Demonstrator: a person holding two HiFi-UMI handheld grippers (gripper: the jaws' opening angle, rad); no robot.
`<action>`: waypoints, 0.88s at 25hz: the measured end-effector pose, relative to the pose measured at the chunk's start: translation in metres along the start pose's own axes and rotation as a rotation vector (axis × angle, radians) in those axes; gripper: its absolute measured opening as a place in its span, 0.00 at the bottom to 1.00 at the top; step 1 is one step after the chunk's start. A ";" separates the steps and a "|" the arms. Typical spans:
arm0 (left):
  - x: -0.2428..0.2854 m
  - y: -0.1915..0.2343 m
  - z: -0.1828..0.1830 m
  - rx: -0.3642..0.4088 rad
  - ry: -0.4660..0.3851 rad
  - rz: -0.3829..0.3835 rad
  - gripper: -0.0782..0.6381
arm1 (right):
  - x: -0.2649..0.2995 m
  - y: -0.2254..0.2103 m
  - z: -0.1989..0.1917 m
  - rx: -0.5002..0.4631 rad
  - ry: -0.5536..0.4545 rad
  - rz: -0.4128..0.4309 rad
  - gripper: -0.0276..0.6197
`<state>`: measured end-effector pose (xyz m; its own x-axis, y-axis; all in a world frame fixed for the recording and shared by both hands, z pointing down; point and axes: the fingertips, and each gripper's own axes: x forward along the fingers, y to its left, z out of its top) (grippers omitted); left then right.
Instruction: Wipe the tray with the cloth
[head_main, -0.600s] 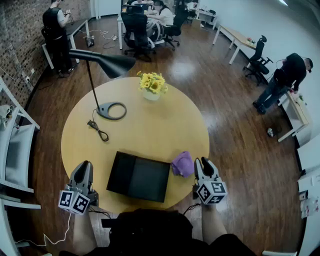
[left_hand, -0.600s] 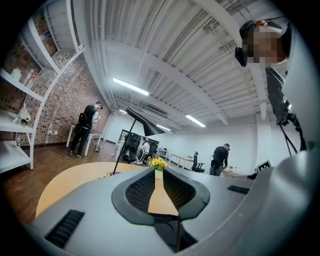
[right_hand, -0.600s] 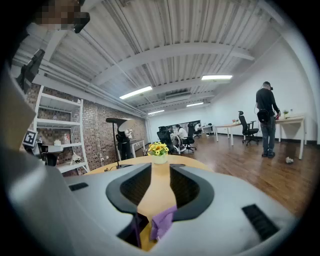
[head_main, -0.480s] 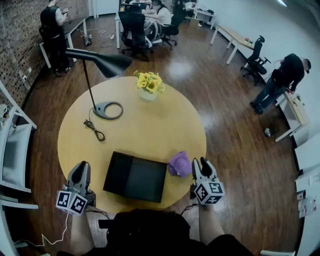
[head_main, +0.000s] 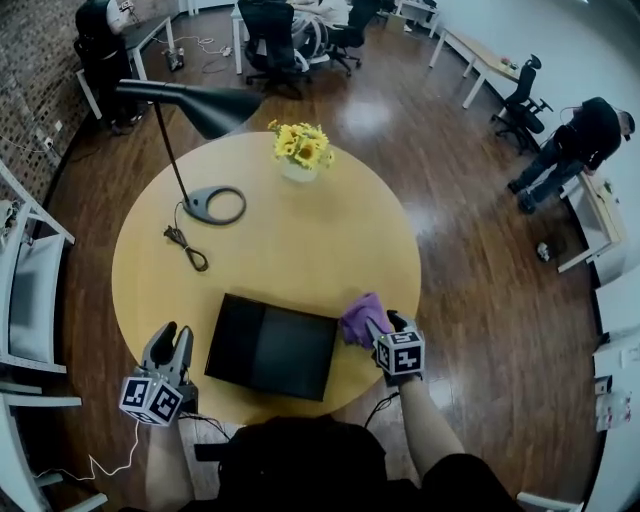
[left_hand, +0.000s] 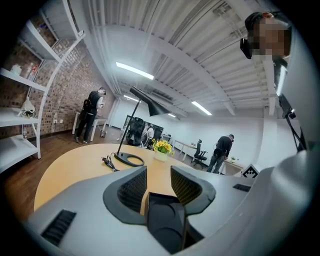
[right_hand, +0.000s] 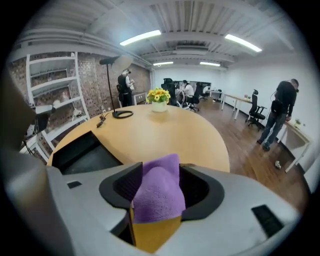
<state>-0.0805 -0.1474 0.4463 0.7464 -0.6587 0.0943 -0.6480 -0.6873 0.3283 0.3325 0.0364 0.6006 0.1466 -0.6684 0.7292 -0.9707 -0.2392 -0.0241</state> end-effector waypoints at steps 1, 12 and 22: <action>0.000 -0.001 -0.004 -0.004 0.012 0.002 0.32 | 0.009 0.000 -0.004 -0.007 0.035 0.009 0.41; 0.002 -0.009 -0.035 -0.033 0.100 0.037 0.32 | 0.061 0.013 -0.056 -0.114 0.353 0.058 0.40; 0.010 -0.026 -0.036 -0.058 0.069 0.039 0.32 | 0.061 0.010 -0.046 -0.177 0.299 0.103 0.22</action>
<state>-0.0508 -0.1248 0.4730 0.7307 -0.6606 0.1720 -0.6685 -0.6414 0.3765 0.3229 0.0259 0.6761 0.0092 -0.4409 0.8975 -0.9992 -0.0383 -0.0085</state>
